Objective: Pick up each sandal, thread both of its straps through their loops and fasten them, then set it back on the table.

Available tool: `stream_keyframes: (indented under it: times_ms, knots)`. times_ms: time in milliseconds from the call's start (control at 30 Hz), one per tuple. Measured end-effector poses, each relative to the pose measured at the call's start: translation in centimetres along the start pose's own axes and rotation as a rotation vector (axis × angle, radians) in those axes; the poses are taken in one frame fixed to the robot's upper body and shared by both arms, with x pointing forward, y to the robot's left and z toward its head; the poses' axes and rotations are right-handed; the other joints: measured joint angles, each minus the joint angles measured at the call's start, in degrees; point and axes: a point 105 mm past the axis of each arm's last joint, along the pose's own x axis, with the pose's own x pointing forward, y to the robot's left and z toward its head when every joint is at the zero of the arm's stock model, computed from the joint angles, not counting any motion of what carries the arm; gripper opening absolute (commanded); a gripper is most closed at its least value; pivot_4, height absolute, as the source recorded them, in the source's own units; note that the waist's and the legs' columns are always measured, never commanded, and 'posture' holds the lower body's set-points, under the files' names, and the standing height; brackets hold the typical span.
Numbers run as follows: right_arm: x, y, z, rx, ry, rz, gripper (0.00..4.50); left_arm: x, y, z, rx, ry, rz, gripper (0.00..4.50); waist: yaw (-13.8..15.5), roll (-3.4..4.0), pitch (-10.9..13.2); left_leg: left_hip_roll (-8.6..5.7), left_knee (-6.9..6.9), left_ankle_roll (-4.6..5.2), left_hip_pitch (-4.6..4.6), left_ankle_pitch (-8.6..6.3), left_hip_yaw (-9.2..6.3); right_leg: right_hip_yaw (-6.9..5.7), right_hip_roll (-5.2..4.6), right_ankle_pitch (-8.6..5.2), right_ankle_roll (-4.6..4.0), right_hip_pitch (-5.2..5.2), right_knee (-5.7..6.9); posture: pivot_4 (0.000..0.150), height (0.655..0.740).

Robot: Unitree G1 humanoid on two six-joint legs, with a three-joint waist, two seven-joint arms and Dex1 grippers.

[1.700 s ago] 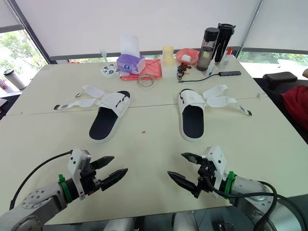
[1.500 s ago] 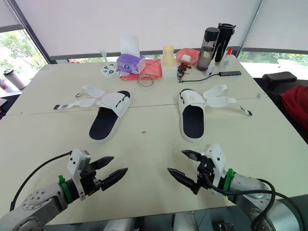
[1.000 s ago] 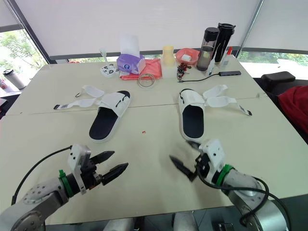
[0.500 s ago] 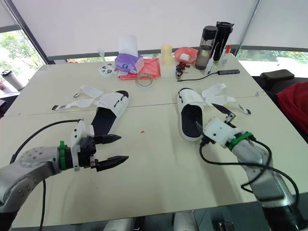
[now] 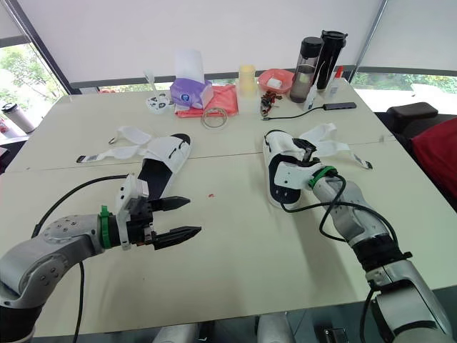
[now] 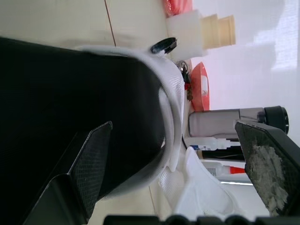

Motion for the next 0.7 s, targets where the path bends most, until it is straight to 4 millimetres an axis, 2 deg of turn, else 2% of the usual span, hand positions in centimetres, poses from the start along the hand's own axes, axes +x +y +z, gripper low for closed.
stream_keyframes:
  times_ms: [333,433,533,567,633,667,700]
  knots:
    - [4.3,-0.5,0.8,-0.088,0.008,-0.011,4.43,0.4,-0.1,-0.1,-0.017,-0.027,0.031,4.5,-0.8,0.0,0.0,0.05,-0.05,-0.21,0.04,0.12,-0.03,0.16,0.18,0.02,0.0,-0.04,0.08,0.15,0.74]
    - [4.8,-0.7,0.6,-0.1,0.022,-0.009,3.51,0.4,0.0,-0.1,-0.018,-0.027,0.039,4.5,-0.7,0.0,0.0,0.04,-0.04,-0.21,0.04,0.13,-0.04,0.2,0.2,0.02,0.01,-0.03,0.09,0.15,0.74]
    - [5.2,0.0,0.5,-0.1,0.04,0.015,1.94,0.5,0.0,-0.1,-0.023,-0.035,0.046,4.5,-0.8,0.0,0.0,0.04,-0.04,-0.24,0.04,0.15,-0.04,0.23,0.22,0.03,0.02,-0.04,0.1,0.15,0.74]
    - [5.2,0.2,0.5,-0.101,0.041,0.018,1.55,0.5,0.0,-0.1,-0.024,-0.035,0.047,4.5,-0.8,0.0,0.0,0.04,-0.04,-0.24,0.04,0.15,-0.04,0.23,0.22,0.06,0.07,-0.04,0.11,0.15,0.74]
    - [5.3,0.0,0.5,-0.106,0.039,0.013,0.55,0.4,0.0,-0.1,-0.025,-0.036,0.05,4.5,-0.8,0.0,0.0,0.04,-0.04,-0.25,0.04,0.16,-0.04,0.24,0.22,0.09,0.13,-0.05,0.12,0.15,0.74]
    - [5.4,-0.1,0.5,-0.107,0.039,0.01,0.18,0.4,0.0,-0.1,-0.026,-0.035,0.051,4.5,-0.8,0.0,0.0,0.04,-0.04,-0.25,0.04,0.16,-0.04,0.24,0.22,0.1,0.13,-0.05,0.12,0.15,0.74]
    - [5.4,-0.2,0.5,-0.107,0.038,0.008,0.02,0.4,0.0,-0.2,-0.027,-0.035,0.052,4.5,-0.8,0.0,0.0,0.04,-0.04,-0.26,0.06,0.16,-0.04,0.24,0.23,0.1,0.13,-0.04,0.12,0.15,0.74]
